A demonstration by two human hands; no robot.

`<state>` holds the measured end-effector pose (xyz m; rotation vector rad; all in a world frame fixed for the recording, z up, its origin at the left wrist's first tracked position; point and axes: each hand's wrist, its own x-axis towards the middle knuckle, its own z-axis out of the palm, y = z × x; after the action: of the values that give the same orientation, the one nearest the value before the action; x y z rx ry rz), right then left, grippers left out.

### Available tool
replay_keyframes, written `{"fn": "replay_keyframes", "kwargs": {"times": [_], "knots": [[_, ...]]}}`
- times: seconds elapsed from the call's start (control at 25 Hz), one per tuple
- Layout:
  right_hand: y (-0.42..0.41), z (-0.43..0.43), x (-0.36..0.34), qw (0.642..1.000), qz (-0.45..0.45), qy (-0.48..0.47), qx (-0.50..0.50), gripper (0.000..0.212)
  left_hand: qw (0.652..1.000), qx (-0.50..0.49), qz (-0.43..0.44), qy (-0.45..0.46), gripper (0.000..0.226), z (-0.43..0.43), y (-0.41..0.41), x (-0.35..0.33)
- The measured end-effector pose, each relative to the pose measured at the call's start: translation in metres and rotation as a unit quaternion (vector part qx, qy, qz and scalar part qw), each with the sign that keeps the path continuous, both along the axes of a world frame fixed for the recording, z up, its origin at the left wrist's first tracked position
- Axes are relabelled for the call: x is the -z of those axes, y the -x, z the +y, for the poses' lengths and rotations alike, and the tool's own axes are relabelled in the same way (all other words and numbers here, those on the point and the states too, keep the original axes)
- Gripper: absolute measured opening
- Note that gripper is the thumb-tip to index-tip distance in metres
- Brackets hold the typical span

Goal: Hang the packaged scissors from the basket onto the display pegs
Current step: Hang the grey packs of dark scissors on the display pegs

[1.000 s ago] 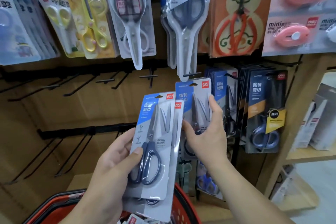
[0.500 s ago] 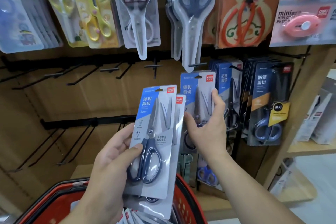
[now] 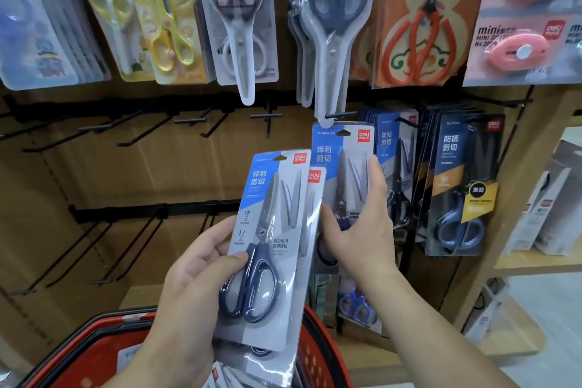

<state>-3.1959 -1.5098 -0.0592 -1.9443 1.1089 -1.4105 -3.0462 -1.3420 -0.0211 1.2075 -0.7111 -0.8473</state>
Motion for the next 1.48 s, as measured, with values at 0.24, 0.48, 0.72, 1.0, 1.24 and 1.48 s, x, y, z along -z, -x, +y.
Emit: {"fn": "replay_keyframes", "kwargs": {"times": [0.24,0.48,0.72,1.0,1.24,1.48], "knots": [[0.010,-0.010,-0.022,1.000,0.016,0.015,-0.008,0.103,1.000,-0.005,-0.015,-0.015,0.045,-0.003,0.001,-0.002],[0.023,-0.003,-0.009,1.000,0.019,0.009,-0.008,0.098,0.999,0.002,-0.006,-0.044,0.044,0.001,0.005,-0.004],[0.029,-0.007,-0.019,0.999,0.033,-0.004,-0.030,0.090,0.999,-0.003,-0.010,-0.037,0.042,0.000,0.008,-0.008],[0.012,-0.013,-0.039,0.987,0.142,-0.078,0.011,0.089,0.999,-0.010,-0.028,-0.030,0.037,-0.006,0.011,-0.014],[0.012,-0.012,-0.057,0.993,-0.002,-0.113,-0.025,0.031,0.998,0.013,-0.058,-0.007,0.036,-0.025,0.018,-0.011],[0.013,-0.008,-0.062,0.917,-0.160,-0.296,-0.214,0.033,0.997,0.019,-0.077,0.008,0.036,-0.047,0.025,-0.004]]}}
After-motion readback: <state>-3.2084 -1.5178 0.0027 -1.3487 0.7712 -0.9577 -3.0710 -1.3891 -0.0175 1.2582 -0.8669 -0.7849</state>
